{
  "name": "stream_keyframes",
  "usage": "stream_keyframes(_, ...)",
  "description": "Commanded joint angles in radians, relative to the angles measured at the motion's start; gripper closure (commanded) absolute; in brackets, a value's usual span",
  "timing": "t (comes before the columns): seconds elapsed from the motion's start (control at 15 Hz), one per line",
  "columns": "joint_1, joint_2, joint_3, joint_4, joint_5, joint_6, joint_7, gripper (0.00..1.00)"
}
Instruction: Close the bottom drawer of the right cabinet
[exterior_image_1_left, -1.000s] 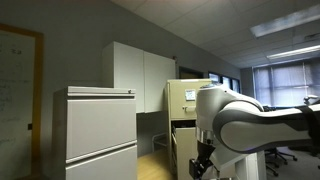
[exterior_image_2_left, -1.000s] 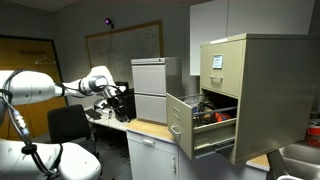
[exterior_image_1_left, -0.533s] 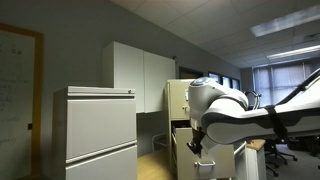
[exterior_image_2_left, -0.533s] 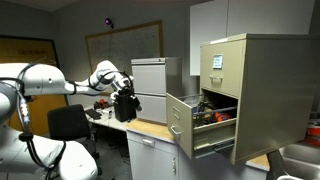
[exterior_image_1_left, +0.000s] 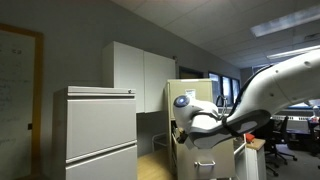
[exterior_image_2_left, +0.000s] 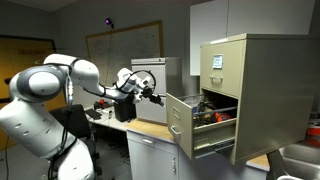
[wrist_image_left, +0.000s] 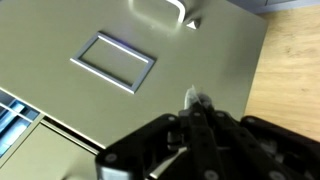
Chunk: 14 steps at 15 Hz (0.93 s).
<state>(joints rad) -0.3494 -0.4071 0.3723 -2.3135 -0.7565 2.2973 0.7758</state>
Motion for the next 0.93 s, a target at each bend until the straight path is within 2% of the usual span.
stream_keyframes(0.0,0.005,0.249,-0.074,0.177,-0.278,0.012,0.132,1.00)
stream_keyframes(0.07,-0.083,0.284,-0.018,0.215,-0.337,0.027,0.143,1.00)
stream_keyframes(0.2,-0.091,0.331,-0.035,0.270,-0.480,0.015,0.204,1.00)
stream_keyframes(0.27,0.035,0.372,-0.163,0.313,-0.550,-0.014,0.245,1.00)
stream_keyframes(0.4,0.072,0.431,-0.243,0.399,-0.607,-0.016,0.312,1.00)
stream_keyframes(0.47,-0.009,0.462,-0.189,0.447,-0.608,-0.006,0.328,1.00)
stream_keyframes(0.53,0.001,0.493,-0.217,0.495,-0.614,-0.004,0.342,1.00)
stream_keyframes(0.6,0.086,0.523,-0.319,0.545,-0.607,-0.004,0.344,1.00)
stream_keyframes(0.87,0.121,0.629,-0.423,0.712,-0.584,0.031,0.336,1.00)
